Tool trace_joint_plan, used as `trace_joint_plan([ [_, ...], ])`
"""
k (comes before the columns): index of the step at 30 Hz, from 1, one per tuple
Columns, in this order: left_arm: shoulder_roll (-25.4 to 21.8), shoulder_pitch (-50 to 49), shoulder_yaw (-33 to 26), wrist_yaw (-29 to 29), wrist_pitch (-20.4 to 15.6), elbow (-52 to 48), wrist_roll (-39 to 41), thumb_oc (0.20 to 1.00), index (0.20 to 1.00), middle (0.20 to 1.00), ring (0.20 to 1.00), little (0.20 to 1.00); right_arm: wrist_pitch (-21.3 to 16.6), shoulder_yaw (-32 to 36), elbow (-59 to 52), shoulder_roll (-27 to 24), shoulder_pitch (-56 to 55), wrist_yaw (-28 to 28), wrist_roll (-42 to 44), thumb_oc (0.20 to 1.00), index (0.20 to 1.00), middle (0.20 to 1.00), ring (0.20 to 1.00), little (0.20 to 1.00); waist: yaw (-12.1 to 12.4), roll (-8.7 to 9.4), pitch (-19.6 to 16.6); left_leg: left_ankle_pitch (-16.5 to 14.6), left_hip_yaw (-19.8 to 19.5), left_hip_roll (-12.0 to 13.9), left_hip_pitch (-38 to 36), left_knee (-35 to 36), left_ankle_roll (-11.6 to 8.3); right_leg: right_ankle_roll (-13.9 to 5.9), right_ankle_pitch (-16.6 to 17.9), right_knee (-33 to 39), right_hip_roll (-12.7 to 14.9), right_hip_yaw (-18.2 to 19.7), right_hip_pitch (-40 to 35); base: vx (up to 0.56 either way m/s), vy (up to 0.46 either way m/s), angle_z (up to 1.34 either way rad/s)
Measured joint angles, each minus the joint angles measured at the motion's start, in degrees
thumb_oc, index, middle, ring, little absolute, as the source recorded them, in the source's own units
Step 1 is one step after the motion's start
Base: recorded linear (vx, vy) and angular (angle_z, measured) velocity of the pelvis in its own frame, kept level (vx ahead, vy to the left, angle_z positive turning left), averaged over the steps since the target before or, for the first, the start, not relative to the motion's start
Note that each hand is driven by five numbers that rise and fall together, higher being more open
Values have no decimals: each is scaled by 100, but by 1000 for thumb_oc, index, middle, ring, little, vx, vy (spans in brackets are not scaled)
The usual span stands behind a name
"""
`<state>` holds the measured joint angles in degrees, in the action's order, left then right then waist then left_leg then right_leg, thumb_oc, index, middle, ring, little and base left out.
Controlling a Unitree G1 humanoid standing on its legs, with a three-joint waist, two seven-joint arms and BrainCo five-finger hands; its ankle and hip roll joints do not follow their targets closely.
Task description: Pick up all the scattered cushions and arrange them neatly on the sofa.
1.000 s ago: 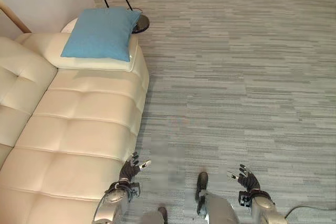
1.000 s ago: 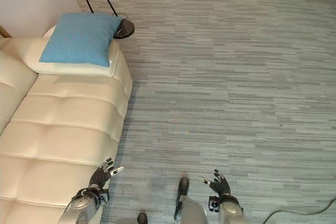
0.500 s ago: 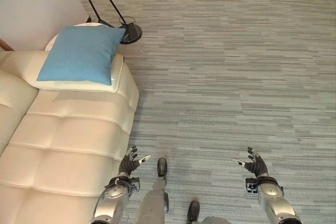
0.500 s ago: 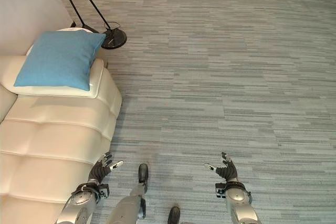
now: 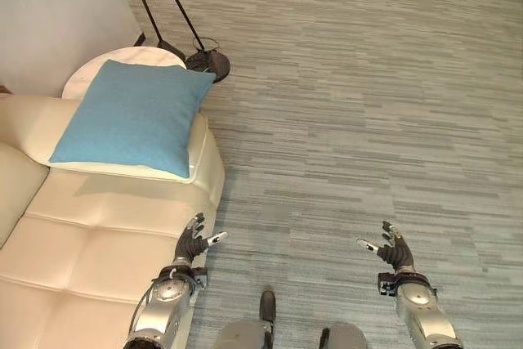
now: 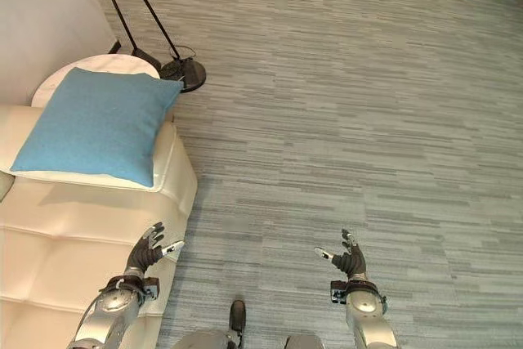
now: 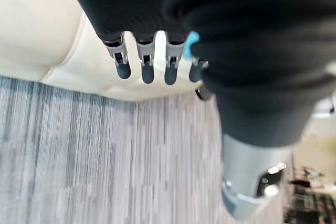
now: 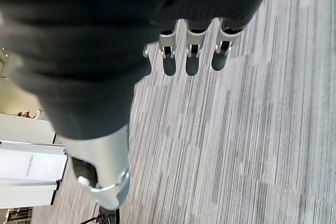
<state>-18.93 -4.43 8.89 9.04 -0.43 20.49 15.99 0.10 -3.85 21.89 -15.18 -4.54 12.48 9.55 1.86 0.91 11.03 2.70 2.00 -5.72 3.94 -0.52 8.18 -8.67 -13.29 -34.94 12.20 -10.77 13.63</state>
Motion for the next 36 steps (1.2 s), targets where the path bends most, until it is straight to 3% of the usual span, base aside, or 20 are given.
trace_joint_plan([
  [2,2,11,4,-8,3,0,-108,1000,1000,1000,1000,1000,-3,3,-6,-1,1,-10,0,1000,1000,1000,1000,1000,-22,-8,16,-153,-79,6,-63,19,-162,28,78,684,-47,-79,206,275,-59,14],
  [3,7,17,3,-6,3,11,-145,1000,1000,1000,1000,1000,-4,4,-5,6,9,-7,3,1000,1000,1000,1000,1000,-55,-11,38,-189,-148,38,-109,24,-220,6,369,1543,-228,-20,256,205,-54,17],
  [4,8,25,1,-11,3,11,-148,1000,1000,1000,1000,1000,-4,5,-8,3,-2,-5,5,1000,1000,1000,1000,1000,-76,-7,55,-194,-207,37,-139,59,-228,31,554,1812,-292,-13,327,472,-144,26],
  [6,78,74,-3,-11,3,86,-171,1000,1000,1000,1000,1000,-3,17,3,2,-31,-1,10,1000,1000,1000,1000,1000,-187,18,95,-356,-343,47,-242,94,-237,5,1279,2764,-484,-20,587,414,-130,27],
  [8,97,73,12,-31,-1,62,-280,1000,1000,1000,1000,1000,-1,30,8,10,-62,2,9,1000,1000,1000,1000,1000,-330,52,163,-398,-487,5,-412,132,-237,-31,1625,3456,-465,-39,554,290,-116,40],
  [11,122,3,16,-59,-20,33,-368,1000,1000,1000,1000,1000,2,49,27,19,-283,8,9,1000,1000,1000,1000,1000,-411,148,125,-696,-785,-9,-785,203,-321,45,1729,3395,-396,-20,304,503,-205,51],
  [13,158,-72,56,-83,-18,19,-363,1000,1000,1000,1000,1000,9,55,50,-13,-307,-6,10,1000,1000,1000,1000,1000,-451,49,77,-902,-799,206,-966,178,-438,245,2028,3167,-558,-89,254,315,-171,23],
  [15,211,-206,37,-127,-26,60,-317,1000,1000,1000,1000,1000,23,11,145,-48,-163,-34,15,1000,1000,1000,1000,1000,-445,-160,16,-1136,-700,510,-995,-384,-794,346,2026,3079,-827,-332,60,293,-204,9],
  [16,282,-146,6,-135,-12,140,-277,1000,1000,1000,1000,1000,24,16,102,-58,-174,-78,23,1000,1000,1000,1000,1000,-455,-98,-5,-1215,-543,537,-760,-1086,-912,528,2107,3145,-864,-350,-106,200,-138,9],
  [17,341,-196,5,-156,-27,147,-122,1000,1000,1000,1000,1000,9,6,36,-107,-161,-102,43,1000,1000,1000,1000,1000,-399,-86,-31,-1220,-405,573,-616,-1665,-978,881,2059,3185,-932,-345,-284,228,-143,-1],
  [18,408,-164,5,-176,-24,263,-86,1000,1000,1000,1000,1000,-5,4,29,-157,-109,-133,56,1000,1000,1000,1000,1000,-400,-106,-60,-1210,-322,617,-460,-2236,-1055,1008,1995,3252,-1000,-344,-439,133,-79,-12],
  [21,492,-182,-7,-182,-11,324,120,1000,1000,1000,1000,1000,-4,5,15,-245,28,-123,60,1000,1000,1000,1000,1000,-367,-76,-82,-1152,45,822,136,-3088,-1221,1352,1781,3430,-1055,-339,-715,270,-44,6],
  [23,519,-146,-8,-184,-7,317,143,1000,1000,1000,1000,1000,3,3,13,-273,24,-124,64,1000,1000,1000,1000,1000,-298,-27,-60,-1146,311,855,277,-2527,-1227,1353,1863,3623,-1079,-375,-884,271,49,4],
  [25,527,-170,-9,-179,12,333,142,1000,1000,1000,1000,1000,7,-8,20,-277,13,-124,65,1000,1000,1000,1000,1000,-279,-17,-44,-1057,479,859,349,-1501,-1211,1301,1855,3870,-1093,-467,-1166,311,87,16],
  [27,531,-158,-8,-175,16,331,141,1000,1000,1000,1000,1000,13,-15,31,-282,-3,-116,64,1000,1000,1000,1000,1000,-255,-35,-49,-776,510,879,490,-857,-1217,1264,1821,3964,-1148,-548,-1309,242,70,18],
  [30,535,-140,-6,-177,25,370,133,1000,1000,1000,1000,1000,27,-72,162,-275,-20,-47,61,1000,1000,1000,1000,1000,-154,-114,-65,-104,772,1025,750,30,-1314,1183,1570,4000,-1278,-701,-1494,280,103,23],
  [33,528,-214,-39,-163,27,458,115,1000,1000,1000,1000,1000,37,-129,295,-272,-50,2,58,1000,1000,1000,1000,1000,-22,-200,-57,185,1075,1185,1029,303,-1290,1156,1395,3999,-1403,-843,-1660,243,124,18],
  [36,533,-444,-57,-159,40,504,105,1000,1000,1000,1000,1000,35,-132,288,-282,-92,-2,49,1000,1000,1000,1000,1000,95,-282,-92,434,1095,1186,965,236,-1205,1086,1262,3969,-1411,-831,-1864,444,273,-4],
])
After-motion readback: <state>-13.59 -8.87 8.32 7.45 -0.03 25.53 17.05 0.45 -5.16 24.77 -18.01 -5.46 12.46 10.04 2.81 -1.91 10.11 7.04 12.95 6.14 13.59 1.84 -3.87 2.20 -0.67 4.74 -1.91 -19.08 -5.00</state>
